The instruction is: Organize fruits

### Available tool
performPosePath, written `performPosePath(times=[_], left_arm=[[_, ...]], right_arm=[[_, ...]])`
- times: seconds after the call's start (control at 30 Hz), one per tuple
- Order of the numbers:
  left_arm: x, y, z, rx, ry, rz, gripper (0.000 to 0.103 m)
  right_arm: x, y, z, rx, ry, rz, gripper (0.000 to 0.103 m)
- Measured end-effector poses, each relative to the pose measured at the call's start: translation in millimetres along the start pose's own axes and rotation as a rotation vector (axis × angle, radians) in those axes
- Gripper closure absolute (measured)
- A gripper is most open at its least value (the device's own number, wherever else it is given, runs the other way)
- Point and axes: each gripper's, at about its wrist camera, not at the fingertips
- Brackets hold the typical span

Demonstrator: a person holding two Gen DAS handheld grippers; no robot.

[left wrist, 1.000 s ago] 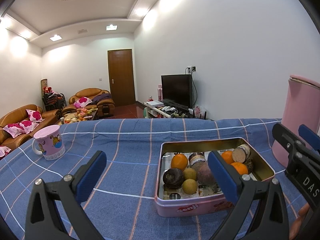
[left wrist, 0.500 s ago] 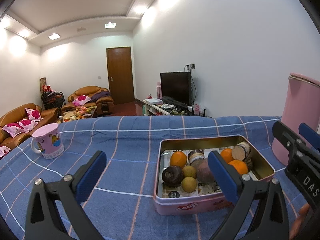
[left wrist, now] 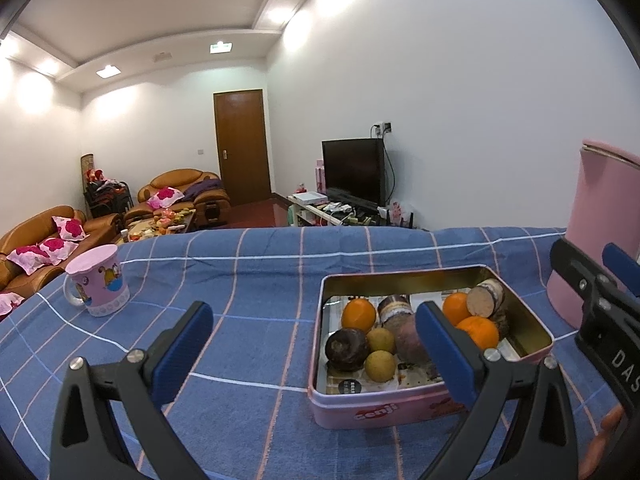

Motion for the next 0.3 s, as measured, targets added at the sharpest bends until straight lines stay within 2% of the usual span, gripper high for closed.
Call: performPosePath(times=[0.3], left_arm=[[-0.8, -1.5, -0.4, -0.006, 0.004, -0.001, 0.0]], right_arm=[[0.6, -2.3, 3.4, 0.022, 0.018, 0.008, 0.026]])
Point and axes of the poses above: each gripper's, at about its wrist camera, not at the fingertips, and z roughly the way its jaws point, y to its left, x to its underside
